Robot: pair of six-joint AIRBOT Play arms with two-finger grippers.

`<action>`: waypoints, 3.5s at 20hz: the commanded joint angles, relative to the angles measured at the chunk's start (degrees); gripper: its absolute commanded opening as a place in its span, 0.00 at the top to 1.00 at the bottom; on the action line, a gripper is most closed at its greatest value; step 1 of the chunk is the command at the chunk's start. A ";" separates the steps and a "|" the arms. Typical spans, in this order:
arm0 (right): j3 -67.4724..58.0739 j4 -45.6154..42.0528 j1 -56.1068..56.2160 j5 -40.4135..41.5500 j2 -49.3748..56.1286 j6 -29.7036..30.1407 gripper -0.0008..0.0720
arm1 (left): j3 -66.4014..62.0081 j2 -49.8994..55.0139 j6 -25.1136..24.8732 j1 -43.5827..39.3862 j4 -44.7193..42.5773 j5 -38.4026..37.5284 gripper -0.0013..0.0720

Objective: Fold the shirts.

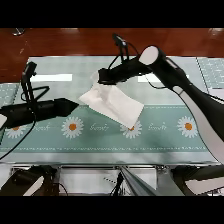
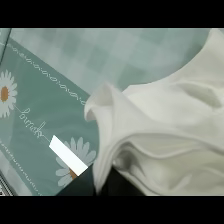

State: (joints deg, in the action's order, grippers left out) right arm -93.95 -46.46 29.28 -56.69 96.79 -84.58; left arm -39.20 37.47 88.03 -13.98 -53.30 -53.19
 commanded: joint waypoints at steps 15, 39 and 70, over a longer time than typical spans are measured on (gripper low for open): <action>-6.12 -5.18 -10.82 -19.80 -2.34 -1.16 0.14 | 7.69 -1.77 2.71 0.13 0.15 8.20 0.95; 56.48 18.56 -24.11 2.75 -17.66 9.46 0.14 | 7.69 0.57 2.73 0.02 0.33 12.11 0.94; -23.17 -11.50 -48.28 -37.03 -12.46 -9.79 0.95 | 7.69 0.57 2.73 0.02 0.81 10.56 0.94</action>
State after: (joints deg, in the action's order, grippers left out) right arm -116.46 -57.32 -10.90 -86.63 85.91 -92.51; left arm -31.53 38.00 90.78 -13.91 -52.49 -42.39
